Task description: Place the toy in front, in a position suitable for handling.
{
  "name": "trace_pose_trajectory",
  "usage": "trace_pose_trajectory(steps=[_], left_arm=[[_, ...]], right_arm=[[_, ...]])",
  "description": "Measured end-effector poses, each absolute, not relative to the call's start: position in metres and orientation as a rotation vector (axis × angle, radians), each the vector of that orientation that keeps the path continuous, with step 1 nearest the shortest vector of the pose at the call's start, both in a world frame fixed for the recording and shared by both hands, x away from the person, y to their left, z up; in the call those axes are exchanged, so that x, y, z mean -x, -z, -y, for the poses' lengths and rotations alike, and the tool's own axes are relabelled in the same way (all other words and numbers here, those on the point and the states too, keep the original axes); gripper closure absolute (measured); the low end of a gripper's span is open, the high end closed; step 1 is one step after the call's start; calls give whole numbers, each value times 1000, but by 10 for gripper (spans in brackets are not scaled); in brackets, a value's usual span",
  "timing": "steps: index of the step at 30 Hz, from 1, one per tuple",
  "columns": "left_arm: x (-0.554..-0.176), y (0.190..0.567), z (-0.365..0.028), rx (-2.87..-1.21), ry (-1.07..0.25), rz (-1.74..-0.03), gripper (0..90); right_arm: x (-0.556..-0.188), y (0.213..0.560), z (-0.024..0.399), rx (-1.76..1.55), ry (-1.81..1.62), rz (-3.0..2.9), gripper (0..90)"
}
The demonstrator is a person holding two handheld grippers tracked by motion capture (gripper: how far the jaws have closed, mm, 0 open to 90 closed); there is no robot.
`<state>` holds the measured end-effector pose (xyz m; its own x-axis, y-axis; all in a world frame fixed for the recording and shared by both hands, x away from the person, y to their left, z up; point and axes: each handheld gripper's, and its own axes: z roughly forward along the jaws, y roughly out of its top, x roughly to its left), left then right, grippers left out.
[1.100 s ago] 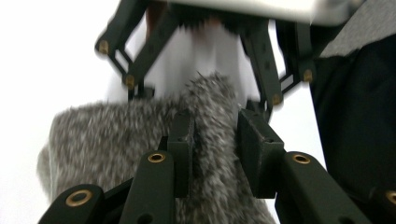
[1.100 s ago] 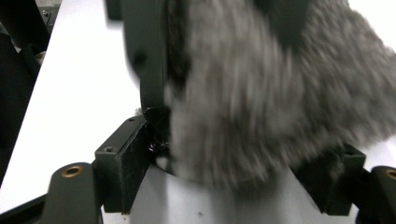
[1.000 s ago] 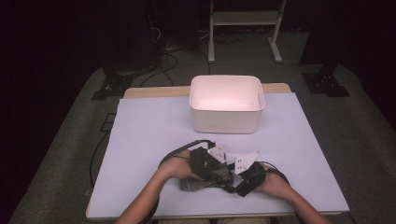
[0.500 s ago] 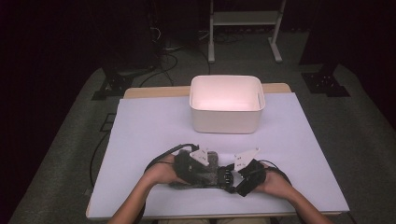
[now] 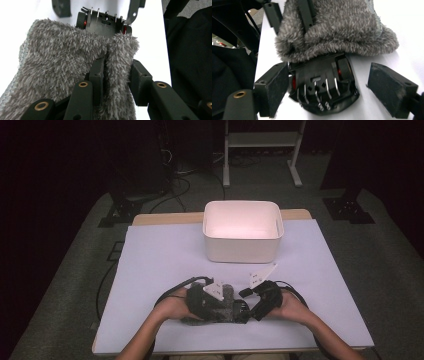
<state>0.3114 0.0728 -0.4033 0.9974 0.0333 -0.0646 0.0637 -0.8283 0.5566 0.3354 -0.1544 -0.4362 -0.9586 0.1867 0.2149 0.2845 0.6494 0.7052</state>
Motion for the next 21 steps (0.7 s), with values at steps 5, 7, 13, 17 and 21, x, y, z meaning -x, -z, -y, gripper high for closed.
trace_pose_trajectory(steps=[5,7,13,17,21], left_arm=[[-313,403,-74,-2540,88,-69,669],[-313,402,-75,-2538,88,-72,677],[-321,394,-80,-2520,56,-100,687],[-327,387,-83,-2504,31,-135,687],[-336,381,-86,-2487,10,-185,687]], right_arm=[[-343,444,150,423,1164,2692,160],[-344,446,150,429,1164,2680,160],[-351,453,151,470,1145,2586,181],[-352,455,153,455,1152,2527,263],[-348,454,153,433,1182,2547,281]])
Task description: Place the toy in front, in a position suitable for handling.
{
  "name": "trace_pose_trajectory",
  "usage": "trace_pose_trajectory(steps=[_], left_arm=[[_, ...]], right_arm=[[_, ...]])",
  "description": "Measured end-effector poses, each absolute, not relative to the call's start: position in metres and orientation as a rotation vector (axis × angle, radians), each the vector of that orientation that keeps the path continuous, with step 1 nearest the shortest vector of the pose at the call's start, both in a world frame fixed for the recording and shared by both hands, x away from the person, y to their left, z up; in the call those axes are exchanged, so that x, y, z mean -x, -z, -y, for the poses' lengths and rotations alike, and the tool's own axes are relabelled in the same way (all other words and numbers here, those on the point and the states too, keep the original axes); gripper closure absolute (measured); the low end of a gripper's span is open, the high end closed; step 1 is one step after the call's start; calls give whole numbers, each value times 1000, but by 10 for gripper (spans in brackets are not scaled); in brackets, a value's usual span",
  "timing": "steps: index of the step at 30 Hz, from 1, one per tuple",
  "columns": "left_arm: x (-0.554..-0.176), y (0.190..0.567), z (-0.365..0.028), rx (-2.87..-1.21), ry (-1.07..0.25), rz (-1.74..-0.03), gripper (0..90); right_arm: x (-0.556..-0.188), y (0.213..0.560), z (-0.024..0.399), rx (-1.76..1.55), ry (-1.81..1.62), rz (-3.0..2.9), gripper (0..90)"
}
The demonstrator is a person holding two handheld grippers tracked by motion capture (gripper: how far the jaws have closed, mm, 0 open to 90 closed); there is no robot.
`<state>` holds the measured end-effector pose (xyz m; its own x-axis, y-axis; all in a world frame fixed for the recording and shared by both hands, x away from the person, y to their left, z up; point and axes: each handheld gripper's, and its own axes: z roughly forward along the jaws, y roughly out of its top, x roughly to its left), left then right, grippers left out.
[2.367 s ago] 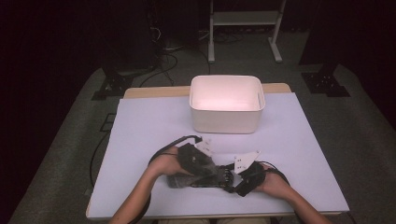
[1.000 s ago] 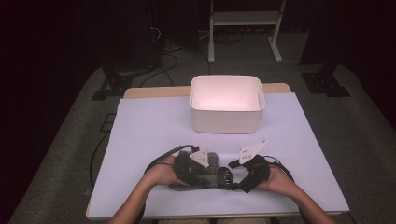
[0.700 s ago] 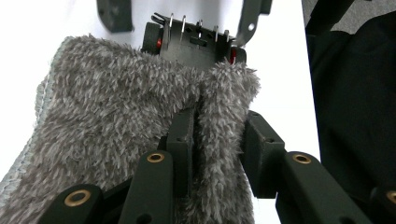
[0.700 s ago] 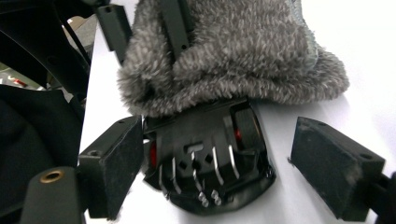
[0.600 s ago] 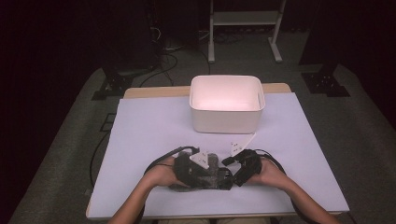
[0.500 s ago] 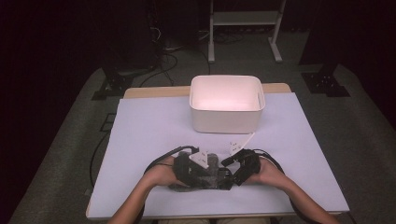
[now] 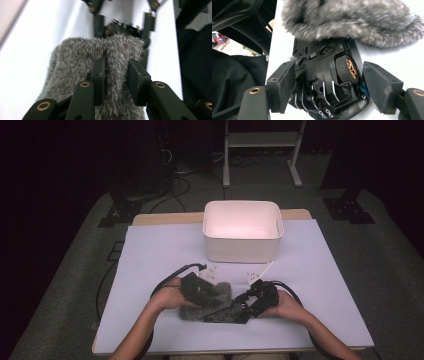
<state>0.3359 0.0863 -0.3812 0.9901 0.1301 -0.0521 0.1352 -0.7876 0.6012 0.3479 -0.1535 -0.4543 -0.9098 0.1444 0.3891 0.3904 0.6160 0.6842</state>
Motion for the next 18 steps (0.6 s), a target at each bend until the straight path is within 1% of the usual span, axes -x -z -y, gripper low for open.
trace_pose_trajectory(steps=[4,8,9,10,11,15,18], left_arm=[[-345,378,-85,-2477,5,-234,687],[-349,379,-82,-2480,26,-245,686],[-349,380,-80,-2485,37,-246,686],[-349,382,-79,-2483,75,-244,684],[-349,382,-79,-2483,75,-244,684],[-343,390,-78,-2486,157,-220,685],[-340,391,-79,-2478,151,-215,692]], right_arm=[[-340,450,152,397,1205,2604,284],[-330,446,152,364,1238,2667,287],[-327,445,152,343,1250,2693,288],[-320,442,151,307,1268,2740,291],[-320,442,151,307,1268,2740,291],[-309,439,151,252,1289,2818,295],[-304,438,151,229,1294,2851,297]])
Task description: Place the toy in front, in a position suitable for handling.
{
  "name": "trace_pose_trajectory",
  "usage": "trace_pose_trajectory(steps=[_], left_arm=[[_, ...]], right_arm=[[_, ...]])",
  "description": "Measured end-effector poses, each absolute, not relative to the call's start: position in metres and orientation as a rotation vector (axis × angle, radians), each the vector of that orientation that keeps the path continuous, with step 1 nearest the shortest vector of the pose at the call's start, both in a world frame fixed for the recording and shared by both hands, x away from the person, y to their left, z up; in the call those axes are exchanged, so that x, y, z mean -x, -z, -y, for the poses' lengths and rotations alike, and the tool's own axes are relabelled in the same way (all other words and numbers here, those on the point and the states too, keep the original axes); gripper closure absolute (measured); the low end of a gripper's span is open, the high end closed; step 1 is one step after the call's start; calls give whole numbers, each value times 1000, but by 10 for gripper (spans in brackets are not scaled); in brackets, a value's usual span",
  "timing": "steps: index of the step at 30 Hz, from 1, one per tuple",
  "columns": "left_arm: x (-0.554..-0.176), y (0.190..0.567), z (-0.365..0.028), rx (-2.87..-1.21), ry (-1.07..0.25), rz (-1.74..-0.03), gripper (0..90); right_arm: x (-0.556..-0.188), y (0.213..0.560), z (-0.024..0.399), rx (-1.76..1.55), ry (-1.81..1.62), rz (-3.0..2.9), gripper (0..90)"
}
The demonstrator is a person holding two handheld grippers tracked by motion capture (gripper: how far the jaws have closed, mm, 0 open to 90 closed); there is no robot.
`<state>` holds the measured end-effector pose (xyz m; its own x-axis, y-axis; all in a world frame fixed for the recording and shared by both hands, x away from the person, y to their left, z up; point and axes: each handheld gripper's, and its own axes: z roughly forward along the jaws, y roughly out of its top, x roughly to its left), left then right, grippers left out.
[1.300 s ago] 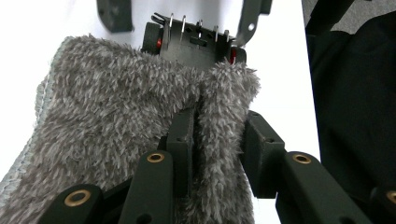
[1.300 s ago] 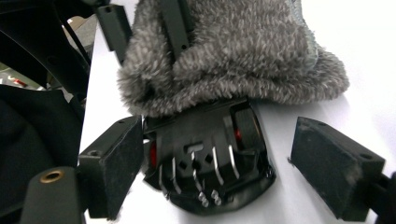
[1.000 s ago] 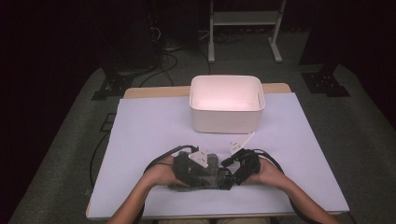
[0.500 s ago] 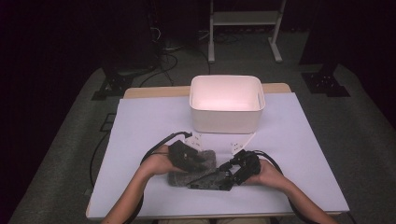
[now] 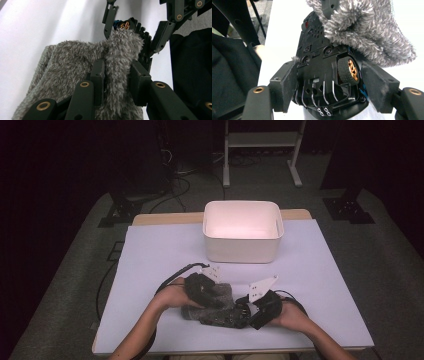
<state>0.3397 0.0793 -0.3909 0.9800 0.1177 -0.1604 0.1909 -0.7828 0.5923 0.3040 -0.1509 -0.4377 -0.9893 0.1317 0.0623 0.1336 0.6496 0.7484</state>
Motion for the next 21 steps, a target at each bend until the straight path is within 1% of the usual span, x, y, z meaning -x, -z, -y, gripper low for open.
trace_pose_trajectory(steps=[2,3,4,5,9,12,14,16,17,18,21], left_arm=[[-337,389,-81,-2469,146,-208,697],[-332,387,-82,-2460,145,-196,698],[-332,387,-82,-2460,145,-196,697],[-329,385,-83,-2461,139,-180,697],[-317,380,-86,-2454,133,-144,697],[-311,378,-88,-2448,131,-120,696],[-307,377,-88,-2447,134,-110,693],[-305,377,-88,-2450,123,-103,694],[-305,377,-88,-2450,123,-103,694],[-304,377,-88,-2449,118,-97,695],[-303,376,-88,-2451,112,-93,696]], right_arm=[[-302,437,151,216,1301,2861,299],[-299,434,152,200,1313,2868,337],[-299,434,152,200,1313,2868,337],[-299,430,154,198,1332,2839,356],[-296,433,155,219,1305,2851,299],[-294,437,153,217,1285,2849,303],[-288,442,148,192,1259,2840,349],[-285,444,145,165,1241,2846,447],[-285,444,145,165,1241,2846,447],[-284,443,143,152,1249,2849,502],[-283,442,142,139,1246,2860,504]])
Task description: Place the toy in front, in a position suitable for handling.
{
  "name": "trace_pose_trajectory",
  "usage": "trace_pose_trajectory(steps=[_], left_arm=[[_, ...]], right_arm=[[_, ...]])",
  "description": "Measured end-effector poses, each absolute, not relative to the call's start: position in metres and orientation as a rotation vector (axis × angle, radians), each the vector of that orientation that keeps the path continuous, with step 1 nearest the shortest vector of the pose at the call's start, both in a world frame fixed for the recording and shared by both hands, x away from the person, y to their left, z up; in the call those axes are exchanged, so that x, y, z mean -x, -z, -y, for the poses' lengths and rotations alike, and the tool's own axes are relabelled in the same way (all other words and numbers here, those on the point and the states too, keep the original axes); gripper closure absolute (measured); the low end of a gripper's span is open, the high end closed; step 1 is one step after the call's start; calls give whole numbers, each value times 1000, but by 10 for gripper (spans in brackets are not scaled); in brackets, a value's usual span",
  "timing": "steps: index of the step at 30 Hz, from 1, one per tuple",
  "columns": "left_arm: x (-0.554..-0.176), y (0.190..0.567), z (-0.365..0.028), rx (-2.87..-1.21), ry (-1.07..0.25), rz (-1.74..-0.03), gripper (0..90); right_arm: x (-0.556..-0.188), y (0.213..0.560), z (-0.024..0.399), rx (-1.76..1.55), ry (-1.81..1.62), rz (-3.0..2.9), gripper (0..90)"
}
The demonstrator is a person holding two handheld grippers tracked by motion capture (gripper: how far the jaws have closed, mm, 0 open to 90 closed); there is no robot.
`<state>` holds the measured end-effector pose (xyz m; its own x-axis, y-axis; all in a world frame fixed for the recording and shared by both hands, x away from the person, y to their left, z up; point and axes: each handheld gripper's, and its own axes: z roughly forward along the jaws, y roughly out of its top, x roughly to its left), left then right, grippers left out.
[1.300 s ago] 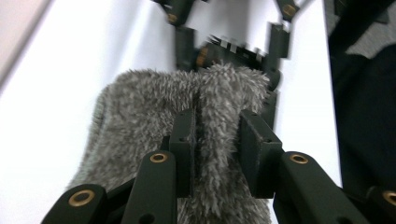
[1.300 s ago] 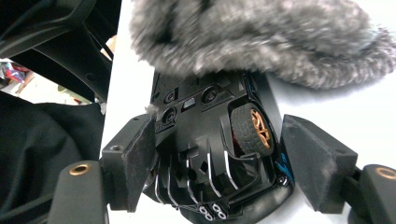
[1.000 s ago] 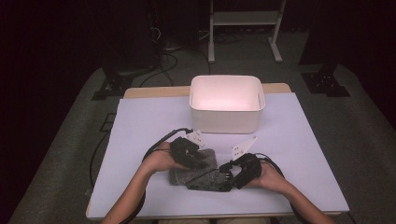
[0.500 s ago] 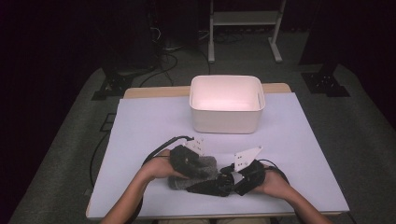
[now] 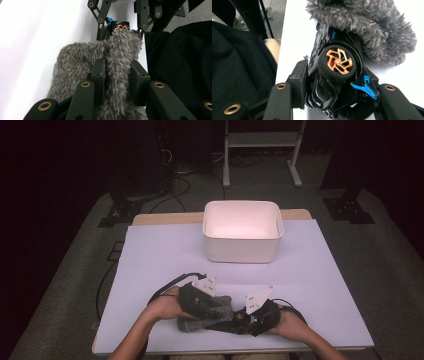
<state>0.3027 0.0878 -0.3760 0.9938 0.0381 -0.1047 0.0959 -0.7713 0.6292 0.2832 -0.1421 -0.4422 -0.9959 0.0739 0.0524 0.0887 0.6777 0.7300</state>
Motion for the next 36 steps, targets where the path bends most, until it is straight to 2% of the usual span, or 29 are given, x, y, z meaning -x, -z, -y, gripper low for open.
trace_pose_trajectory(steps=[3,5,14,21,23,24,26,30,34,35,36], left_arm=[[-303,374,-86,-2450,112,-82,696],[-303,370,-83,-2450,95,-77,696],[-319,356,-65,-2511,-8,-68,696],[-327,367,-54,-2570,-20,-71,694],[-325,366,-56,-2561,-27,-73,669],[-324,365,-56,-2563,-35,-81,609],[-323,363,-58,-2574,-61,-97,593],[-322,362,-60,-2591,-79,-153,500],[-321,360,-61,-2577,-105,-168,519],[-320,360,-61,-2579,-112,-153,612],[-320,360,-61,-2579,-112,-153,636]], right_arm=[[-281,442,142,133,1251,2879,513],[-281,438,142,124,1289,2952,567],[-301,439,147,214,1314,3025,569],[-311,443,153,266,1365,2970,564],[-309,443,154,271,1363,2974,554],[-310,443,157,282,1350,2971,518],[-310,444,160,297,1348,2959,512],[-310,446,172,330,1359,2930,509],[-309,444,175,328,1374,2930,510],[-309,443,175,335,1383,2921,510],[-309,443,175,335,1383,2921,510]])
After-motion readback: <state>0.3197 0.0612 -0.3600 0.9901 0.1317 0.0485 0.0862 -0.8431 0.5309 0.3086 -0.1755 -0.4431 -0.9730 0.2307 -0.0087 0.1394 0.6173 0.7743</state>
